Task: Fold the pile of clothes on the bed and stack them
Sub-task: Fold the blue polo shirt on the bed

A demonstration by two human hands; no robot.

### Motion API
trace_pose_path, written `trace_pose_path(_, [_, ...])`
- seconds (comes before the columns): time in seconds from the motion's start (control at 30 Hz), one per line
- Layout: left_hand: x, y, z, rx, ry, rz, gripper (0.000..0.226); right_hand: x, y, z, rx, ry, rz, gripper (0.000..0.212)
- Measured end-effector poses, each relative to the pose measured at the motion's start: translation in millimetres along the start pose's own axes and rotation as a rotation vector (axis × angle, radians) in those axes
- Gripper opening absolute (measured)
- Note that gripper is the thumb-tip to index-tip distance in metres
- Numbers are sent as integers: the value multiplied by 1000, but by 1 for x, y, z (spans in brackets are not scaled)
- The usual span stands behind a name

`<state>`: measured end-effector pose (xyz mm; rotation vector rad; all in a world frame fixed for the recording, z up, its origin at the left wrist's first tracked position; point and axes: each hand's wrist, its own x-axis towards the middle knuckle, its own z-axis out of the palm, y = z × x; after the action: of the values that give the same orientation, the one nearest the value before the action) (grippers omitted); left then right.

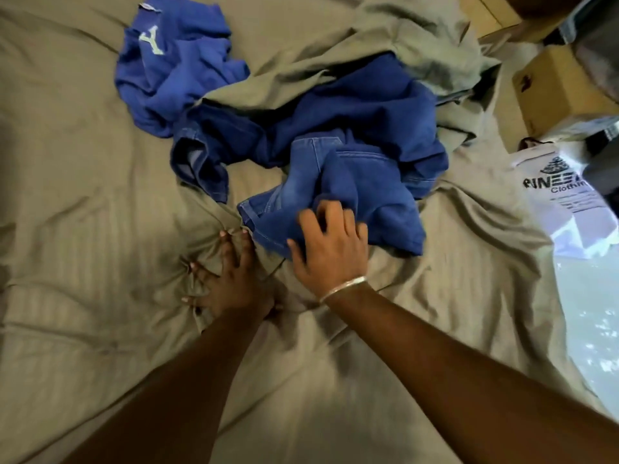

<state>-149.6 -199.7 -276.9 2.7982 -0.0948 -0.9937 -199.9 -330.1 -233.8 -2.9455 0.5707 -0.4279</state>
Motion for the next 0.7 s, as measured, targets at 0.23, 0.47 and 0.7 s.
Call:
trace_pose_path(0.23, [6, 3, 2, 10, 5, -42, 135, 90, 5, 64, 34, -451, -92, 93])
trace_pose_path(0.47, [11, -12, -22, 27, 154, 1, 95, 93, 20, 105, 37, -440, -129, 90])
trace_pose_path(0.7, [111, 37, -109, -331, 659, -101, 72, 85, 28, 122, 38, -276, -167, 84])
